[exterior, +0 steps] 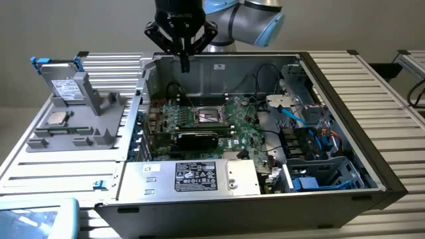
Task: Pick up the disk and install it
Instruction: 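Reach for the disk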
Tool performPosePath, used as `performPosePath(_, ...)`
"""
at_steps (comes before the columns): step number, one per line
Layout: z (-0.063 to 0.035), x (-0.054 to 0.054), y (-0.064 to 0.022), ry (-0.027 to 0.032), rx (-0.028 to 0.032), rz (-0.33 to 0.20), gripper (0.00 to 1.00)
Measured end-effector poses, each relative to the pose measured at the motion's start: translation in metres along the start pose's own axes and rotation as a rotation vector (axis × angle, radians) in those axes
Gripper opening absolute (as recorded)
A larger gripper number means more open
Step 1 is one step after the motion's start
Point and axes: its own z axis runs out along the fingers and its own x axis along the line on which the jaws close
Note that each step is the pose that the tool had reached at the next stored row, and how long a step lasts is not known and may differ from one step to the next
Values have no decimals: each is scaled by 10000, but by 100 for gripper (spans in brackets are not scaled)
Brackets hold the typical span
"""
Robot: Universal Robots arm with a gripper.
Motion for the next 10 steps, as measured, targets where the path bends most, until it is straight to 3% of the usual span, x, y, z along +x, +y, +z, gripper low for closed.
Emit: performPosePath(10,0,0,0,0,-1,0,11)
